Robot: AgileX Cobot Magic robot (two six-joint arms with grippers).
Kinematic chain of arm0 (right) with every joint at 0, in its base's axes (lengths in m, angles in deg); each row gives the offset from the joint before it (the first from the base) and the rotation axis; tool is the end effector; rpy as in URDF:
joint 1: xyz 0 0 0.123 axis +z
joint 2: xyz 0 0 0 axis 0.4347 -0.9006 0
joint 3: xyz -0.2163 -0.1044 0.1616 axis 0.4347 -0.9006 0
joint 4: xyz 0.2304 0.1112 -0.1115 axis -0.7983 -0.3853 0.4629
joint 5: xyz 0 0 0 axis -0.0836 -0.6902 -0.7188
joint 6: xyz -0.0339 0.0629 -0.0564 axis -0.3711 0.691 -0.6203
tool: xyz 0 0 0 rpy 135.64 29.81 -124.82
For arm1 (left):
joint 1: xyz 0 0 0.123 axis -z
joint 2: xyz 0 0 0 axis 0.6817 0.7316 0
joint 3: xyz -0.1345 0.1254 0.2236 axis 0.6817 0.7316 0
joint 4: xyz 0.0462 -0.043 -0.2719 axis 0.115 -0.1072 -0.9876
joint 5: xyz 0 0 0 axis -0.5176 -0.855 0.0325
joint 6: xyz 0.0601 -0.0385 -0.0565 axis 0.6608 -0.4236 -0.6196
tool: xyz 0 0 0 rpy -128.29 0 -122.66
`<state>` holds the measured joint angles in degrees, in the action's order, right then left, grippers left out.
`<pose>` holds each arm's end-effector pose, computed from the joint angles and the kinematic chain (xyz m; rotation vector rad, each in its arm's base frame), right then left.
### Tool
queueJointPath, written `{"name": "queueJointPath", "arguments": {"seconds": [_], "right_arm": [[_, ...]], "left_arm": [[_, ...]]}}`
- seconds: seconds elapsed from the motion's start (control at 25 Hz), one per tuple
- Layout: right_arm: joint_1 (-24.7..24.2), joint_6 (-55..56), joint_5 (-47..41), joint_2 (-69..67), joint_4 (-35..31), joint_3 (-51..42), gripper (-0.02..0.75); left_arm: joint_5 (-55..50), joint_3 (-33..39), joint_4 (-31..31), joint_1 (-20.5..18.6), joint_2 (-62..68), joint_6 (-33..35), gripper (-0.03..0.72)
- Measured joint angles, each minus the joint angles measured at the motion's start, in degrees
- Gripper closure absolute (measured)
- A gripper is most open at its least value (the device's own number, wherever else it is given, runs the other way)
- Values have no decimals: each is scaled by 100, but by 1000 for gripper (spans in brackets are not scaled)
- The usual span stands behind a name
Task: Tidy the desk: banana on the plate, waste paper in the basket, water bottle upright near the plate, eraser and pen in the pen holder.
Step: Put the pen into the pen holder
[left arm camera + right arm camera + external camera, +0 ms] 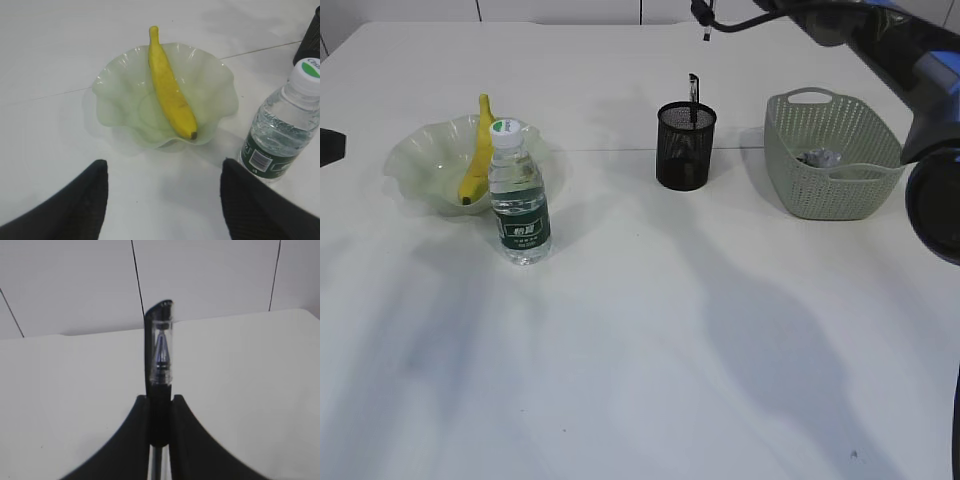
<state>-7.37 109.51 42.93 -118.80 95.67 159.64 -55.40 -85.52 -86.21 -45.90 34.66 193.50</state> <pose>0.5862 0.1611 0.3208 0.1259 1.7617 0.0356 0.3055 -0.0041 0.2467 0.2157 2.0424 -0.1108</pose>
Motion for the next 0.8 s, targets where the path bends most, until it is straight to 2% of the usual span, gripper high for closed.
{"name": "queueJointPath", "arguments": {"seconds": [0.8], "right_arm": [[-3, -13, 295, -786, 49, -11, 687]], "left_arm": [[128, 0, 0, 0, 0, 154, 193]]}}
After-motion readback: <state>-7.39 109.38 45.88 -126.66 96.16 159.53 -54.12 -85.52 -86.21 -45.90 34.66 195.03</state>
